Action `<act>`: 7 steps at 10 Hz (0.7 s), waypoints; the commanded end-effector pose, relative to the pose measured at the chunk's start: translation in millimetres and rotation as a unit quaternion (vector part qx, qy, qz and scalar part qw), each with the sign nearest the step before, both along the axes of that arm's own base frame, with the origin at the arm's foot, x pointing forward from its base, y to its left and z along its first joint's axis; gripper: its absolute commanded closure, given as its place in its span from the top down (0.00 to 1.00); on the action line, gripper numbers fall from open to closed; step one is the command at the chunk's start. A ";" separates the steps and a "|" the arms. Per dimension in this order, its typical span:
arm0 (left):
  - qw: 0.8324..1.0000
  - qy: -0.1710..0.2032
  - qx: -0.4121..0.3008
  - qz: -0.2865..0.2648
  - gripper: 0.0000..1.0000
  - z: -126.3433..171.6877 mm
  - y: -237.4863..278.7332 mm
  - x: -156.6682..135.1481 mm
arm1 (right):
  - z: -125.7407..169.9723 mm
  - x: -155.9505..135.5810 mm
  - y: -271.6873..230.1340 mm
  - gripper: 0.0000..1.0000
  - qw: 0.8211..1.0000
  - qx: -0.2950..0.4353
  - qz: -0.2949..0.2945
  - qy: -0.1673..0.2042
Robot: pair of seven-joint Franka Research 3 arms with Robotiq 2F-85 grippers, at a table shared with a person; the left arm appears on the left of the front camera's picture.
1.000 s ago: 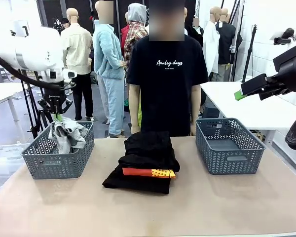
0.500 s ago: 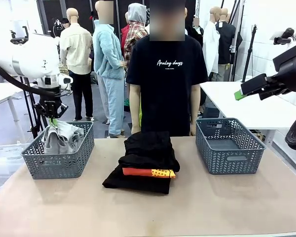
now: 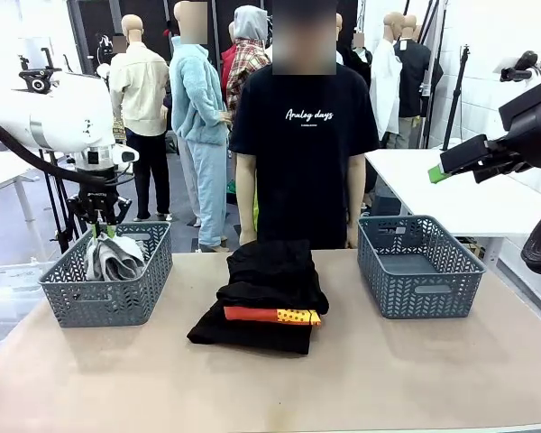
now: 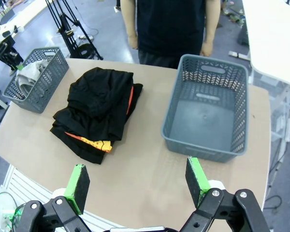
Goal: Sort the tops and bottoms.
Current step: Sort the clothes according to human instructions.
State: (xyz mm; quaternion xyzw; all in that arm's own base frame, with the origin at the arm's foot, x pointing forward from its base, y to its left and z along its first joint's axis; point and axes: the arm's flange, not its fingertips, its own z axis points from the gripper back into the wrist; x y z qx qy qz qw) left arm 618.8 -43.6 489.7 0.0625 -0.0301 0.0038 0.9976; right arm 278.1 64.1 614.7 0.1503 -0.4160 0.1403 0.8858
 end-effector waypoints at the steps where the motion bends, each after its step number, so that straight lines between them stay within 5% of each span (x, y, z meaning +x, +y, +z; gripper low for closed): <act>1: 1.000 -0.024 0.002 -0.018 0.76 17.1 -3.5 -4.8 | -0.5 0.6 -0.1 1.00 1.000 0.002 0.004 0.003; 7: 1.000 -0.025 -0.006 -0.010 0.76 25.3 -9.9 -4.4 | -0.5 0.6 -0.1 1.00 1.000 0.002 0.004 0.003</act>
